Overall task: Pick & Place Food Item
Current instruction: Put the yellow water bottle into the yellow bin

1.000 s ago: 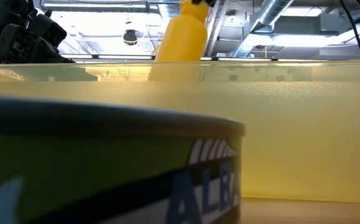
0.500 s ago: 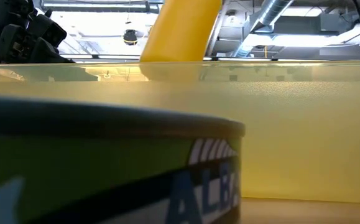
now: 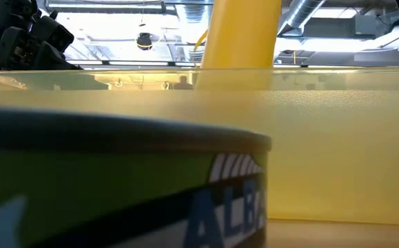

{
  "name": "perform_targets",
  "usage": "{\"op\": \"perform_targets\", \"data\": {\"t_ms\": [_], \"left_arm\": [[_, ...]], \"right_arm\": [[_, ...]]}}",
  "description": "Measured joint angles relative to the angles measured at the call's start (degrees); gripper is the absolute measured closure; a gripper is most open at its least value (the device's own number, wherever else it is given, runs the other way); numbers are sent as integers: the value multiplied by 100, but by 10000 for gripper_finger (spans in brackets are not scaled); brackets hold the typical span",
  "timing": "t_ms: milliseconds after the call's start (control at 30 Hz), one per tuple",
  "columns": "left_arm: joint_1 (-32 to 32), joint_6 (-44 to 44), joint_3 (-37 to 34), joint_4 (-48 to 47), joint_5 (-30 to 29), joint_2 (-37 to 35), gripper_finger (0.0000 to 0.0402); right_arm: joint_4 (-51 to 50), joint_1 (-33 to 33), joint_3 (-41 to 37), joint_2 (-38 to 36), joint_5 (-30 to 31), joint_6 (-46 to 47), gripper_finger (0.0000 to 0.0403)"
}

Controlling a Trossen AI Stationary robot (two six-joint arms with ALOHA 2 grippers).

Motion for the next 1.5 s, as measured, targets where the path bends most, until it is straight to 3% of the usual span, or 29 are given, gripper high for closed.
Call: {"op": "perform_targets", "data": {"t_ms": [200,733,1233,1500], "left_arm": [[-2,-1,-2,0,1,0,156],[0,10,-2,39,-6,105,156],[0,19,-1,81,-29,221,156],[0,19,-2,108,-27,236,156]], "right_arm": [[4,1,1,6,1,19,215],[333,-239,26,948,-155,-722,215],[677,-141,27,1086,-175,-790,212],[412,-146,-17,1156,-292,-514,77]]}}
